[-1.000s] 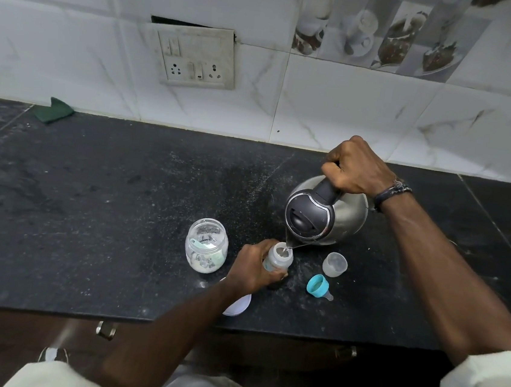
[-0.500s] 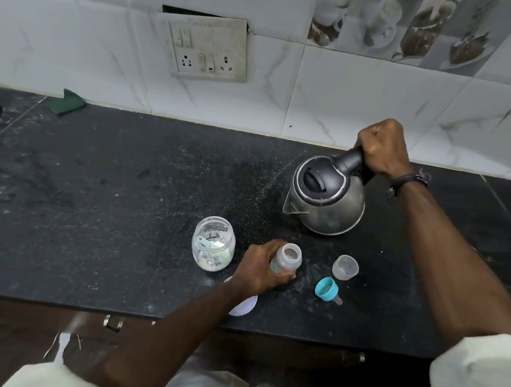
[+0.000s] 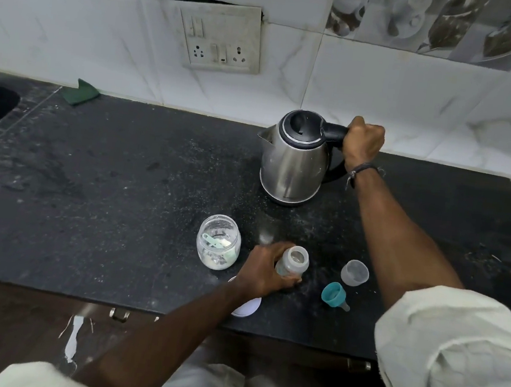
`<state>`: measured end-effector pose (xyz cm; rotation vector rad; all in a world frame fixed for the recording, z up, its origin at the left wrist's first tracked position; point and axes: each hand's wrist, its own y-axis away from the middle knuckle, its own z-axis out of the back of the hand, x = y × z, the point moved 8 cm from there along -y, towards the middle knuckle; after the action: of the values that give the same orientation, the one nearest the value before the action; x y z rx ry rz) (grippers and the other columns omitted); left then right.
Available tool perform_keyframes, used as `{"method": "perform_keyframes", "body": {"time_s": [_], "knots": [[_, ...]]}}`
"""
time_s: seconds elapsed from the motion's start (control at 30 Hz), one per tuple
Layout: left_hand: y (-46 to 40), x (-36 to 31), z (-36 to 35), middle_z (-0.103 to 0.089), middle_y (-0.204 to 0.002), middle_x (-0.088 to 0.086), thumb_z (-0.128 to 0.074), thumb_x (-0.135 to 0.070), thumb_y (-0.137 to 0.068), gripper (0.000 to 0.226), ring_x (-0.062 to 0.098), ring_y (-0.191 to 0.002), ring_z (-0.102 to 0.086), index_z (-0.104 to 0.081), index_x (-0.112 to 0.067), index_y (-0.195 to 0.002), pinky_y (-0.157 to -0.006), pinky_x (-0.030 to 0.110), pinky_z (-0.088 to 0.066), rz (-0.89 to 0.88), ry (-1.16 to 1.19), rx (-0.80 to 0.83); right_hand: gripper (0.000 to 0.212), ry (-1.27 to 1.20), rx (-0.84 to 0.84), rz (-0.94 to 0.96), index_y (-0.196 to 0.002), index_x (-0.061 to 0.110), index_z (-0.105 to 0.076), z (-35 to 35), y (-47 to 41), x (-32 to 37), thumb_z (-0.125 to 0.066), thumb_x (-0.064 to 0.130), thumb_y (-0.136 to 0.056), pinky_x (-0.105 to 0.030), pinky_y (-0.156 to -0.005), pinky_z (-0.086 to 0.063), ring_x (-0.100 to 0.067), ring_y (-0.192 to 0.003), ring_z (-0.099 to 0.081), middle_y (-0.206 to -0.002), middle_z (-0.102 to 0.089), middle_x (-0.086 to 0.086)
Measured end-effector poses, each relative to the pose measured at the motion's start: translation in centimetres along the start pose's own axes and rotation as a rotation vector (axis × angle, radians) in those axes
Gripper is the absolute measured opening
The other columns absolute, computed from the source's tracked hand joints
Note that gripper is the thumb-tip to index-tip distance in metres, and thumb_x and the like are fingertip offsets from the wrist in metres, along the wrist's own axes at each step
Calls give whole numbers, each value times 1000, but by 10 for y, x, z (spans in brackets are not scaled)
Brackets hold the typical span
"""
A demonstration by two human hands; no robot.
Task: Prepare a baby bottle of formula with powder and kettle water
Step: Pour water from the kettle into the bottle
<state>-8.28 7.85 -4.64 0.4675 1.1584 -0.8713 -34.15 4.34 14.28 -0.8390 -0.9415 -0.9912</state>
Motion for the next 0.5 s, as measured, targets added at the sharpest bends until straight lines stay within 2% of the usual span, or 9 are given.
{"method": "perform_keyframes", "body": {"time_s": [0.2, 0.37, 0.43, 0.5], "knots": [[-1, 0, 1, -75, -112, -6, -88, -35, -68, 59, 9, -103, -71, -65, -25, -122, -89, 43, -58, -10, 0, -8, 44, -20, -37, -102, -44, 12, -33, -28, -1, -10, -53, 18, -83, -30, -48, -27, -18, -44, -31, -46, -33, 1], [-1, 0, 1, -75, -112, -6, -88, -35, -69, 58, 8, -103, -71, -67, -22, -121, -88, 41, -58, -23, -26, -5, 43, -50, -58, -164, -48, 11, -38, -40, -1, -24, -51, 18, -88, -26, -44, -30, -15, -46, -37, -50, -41, 0], [-1, -3, 2, -75, -111, -5, -88, -34, -70, 57, 8, -103, -71, -67, -21, -122, -88, 40, -57, -34, -35, -4, 41, -75, -62, -181, -50, 11, -40, -42, -2, -28, -51, 18, -89, -26, -47, -34, -17, -50, -42, -53, -43, 0], [-1, -5, 4, -75, -111, -5, -89, -33, -71, 56, 8, -103, -71, -67, -20, -121, -88, 39, -57, -47, -50, -7, 39, -95, -65, -194, -50, 11, -42, -44, -4, -30, -51, 19, -87, -31, -53, -44, -22, -56, -50, -54, -46, 0]]}}
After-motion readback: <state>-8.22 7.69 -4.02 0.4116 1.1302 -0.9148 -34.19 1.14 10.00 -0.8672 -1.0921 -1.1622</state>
